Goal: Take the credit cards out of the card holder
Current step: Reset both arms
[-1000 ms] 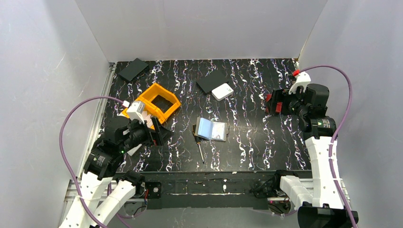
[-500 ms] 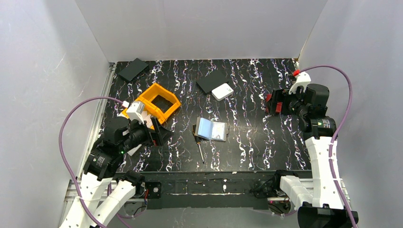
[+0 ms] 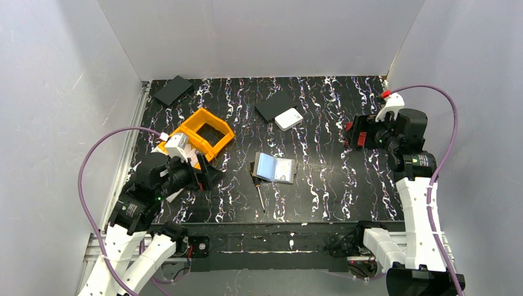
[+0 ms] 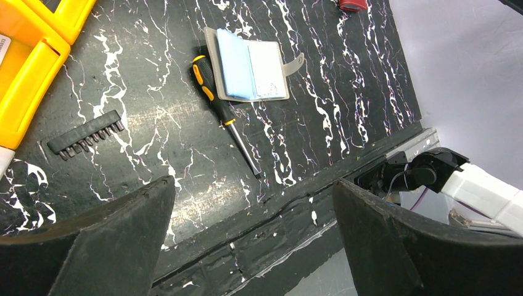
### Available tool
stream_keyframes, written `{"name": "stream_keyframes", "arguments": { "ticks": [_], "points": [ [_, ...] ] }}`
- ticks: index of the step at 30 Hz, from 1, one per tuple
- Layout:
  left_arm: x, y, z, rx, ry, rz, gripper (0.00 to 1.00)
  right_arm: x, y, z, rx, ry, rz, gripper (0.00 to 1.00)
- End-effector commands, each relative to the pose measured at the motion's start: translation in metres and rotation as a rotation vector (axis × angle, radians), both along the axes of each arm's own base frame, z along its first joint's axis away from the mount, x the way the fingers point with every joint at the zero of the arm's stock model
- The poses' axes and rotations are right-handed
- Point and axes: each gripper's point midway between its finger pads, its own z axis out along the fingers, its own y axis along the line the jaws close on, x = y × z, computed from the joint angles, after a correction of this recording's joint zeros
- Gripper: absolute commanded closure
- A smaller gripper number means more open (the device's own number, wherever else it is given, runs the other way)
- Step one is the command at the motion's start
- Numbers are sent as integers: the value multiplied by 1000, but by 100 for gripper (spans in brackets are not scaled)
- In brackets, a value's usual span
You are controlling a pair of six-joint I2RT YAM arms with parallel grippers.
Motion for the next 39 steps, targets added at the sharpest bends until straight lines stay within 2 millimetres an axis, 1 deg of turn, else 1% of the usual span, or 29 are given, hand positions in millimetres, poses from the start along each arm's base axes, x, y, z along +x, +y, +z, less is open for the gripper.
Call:
{"name": "stream_keyframes", "arguments": {
  "ticks": [1,39],
  "points": [
    [1,-1,-1,-3,-8,-8,2,5,1,13,15,-47,-7,2],
    [-1,-3,-1,-18,-6,-15,2,8,-5,14,21,-51,-33,2]
  ]
}}
